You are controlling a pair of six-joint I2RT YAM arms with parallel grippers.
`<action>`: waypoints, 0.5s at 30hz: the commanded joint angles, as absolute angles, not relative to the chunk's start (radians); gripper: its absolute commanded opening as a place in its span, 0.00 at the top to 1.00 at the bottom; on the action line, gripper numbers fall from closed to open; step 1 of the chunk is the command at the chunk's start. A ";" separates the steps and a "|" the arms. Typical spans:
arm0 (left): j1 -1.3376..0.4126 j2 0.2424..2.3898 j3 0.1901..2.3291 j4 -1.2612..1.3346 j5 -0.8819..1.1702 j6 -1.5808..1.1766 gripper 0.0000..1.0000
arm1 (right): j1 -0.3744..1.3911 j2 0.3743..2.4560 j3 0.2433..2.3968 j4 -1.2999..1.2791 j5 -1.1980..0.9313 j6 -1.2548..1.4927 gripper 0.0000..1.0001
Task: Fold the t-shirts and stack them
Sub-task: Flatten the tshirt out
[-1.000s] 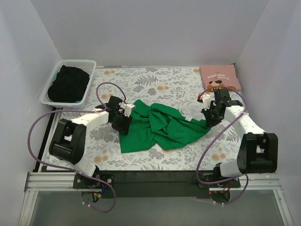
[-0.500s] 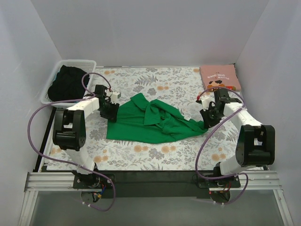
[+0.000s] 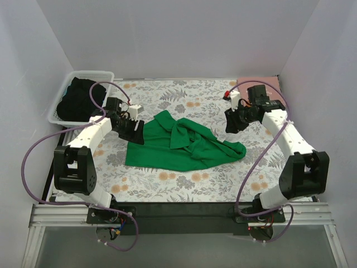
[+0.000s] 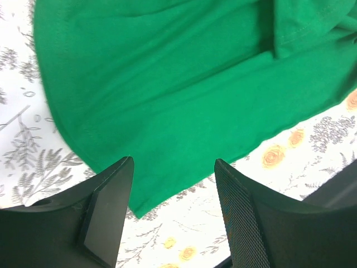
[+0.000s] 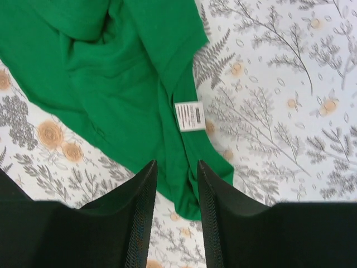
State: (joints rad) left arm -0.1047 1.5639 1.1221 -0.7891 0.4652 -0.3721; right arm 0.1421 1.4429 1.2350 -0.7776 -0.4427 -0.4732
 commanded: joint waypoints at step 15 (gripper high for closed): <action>-0.115 1.628 1.026 -0.750 0.413 -0.430 0.36 | 0.400 1.950 1.604 -0.661 -0.295 -0.271 0.18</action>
State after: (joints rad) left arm -0.1101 1.6360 1.0363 -0.7742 0.4454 -0.4202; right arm 0.3851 1.9026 1.5368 -0.6849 -0.3340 -0.3031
